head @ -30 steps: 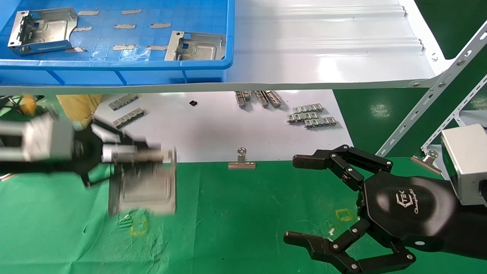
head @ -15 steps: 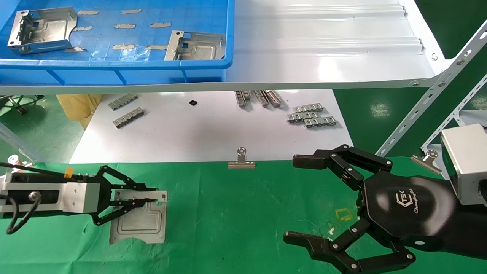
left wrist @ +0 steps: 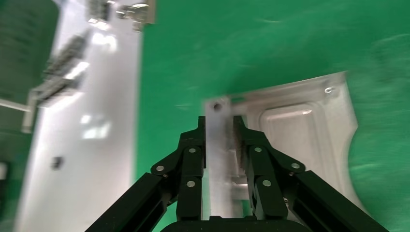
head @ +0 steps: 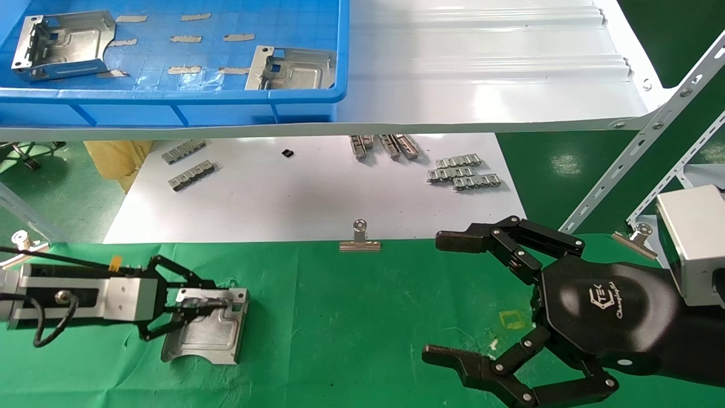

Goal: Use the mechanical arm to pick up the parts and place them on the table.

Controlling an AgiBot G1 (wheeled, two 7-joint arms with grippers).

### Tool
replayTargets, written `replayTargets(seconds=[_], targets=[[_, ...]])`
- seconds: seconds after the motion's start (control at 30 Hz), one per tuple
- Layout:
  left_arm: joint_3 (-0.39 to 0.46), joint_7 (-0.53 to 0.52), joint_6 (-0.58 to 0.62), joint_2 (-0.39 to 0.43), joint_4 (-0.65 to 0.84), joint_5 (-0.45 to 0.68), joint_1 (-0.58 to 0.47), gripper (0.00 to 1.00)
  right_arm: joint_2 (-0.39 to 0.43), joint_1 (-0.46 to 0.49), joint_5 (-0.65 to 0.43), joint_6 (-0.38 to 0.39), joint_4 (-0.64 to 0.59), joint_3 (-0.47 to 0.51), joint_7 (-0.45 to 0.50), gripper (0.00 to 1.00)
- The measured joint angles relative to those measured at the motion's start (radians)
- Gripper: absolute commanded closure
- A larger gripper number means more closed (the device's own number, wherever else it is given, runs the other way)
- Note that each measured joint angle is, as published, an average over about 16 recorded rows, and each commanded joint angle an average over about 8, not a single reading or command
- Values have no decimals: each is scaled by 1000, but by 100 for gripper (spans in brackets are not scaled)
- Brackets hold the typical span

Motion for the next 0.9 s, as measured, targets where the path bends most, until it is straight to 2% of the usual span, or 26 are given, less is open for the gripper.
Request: replayTargets(seconds=[0.17, 0.6, 0.9], targets=[[-8, -27, 16, -3, 31, -20, 1, 0, 0, 0, 0, 0, 0, 0, 0, 0], [-86, -173, 37, -47, 96, -164, 64, 0, 0, 0, 0, 0, 0, 0, 0, 0], [-113, -215, 35, -59, 58, -187, 92, 0, 0, 0, 0, 0, 0, 0, 0, 0]])
